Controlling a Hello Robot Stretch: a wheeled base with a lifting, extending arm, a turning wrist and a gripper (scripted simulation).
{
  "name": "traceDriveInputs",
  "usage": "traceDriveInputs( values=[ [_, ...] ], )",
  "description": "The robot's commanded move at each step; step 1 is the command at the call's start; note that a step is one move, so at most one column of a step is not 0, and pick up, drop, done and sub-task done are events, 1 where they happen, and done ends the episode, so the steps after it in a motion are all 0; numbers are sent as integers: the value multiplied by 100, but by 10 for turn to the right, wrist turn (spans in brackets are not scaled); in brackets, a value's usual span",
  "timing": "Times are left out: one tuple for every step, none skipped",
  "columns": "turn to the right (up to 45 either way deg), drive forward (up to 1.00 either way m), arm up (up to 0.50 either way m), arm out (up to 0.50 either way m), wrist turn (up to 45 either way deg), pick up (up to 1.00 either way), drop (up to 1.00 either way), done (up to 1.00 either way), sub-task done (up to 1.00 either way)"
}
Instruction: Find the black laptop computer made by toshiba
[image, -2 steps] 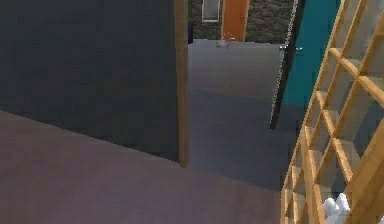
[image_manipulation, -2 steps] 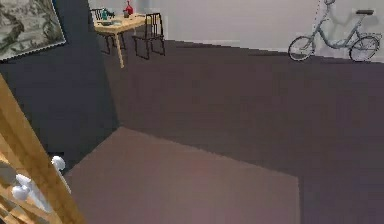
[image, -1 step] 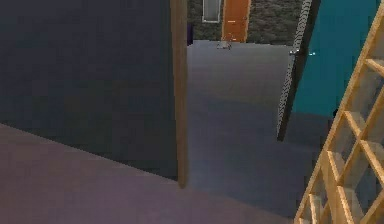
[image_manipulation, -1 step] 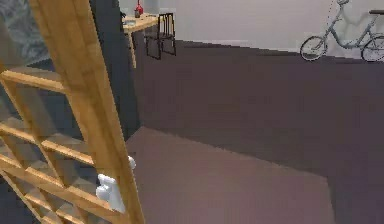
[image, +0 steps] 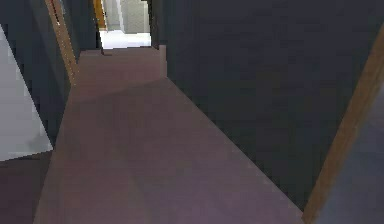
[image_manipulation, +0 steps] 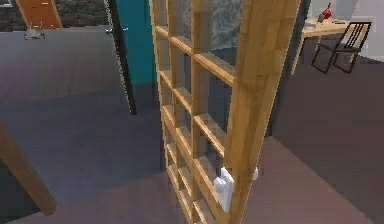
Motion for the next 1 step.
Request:
traceDriveInputs(
  values=[
    [-90,0,0,0,0,0,0,0,0]
  ],
)
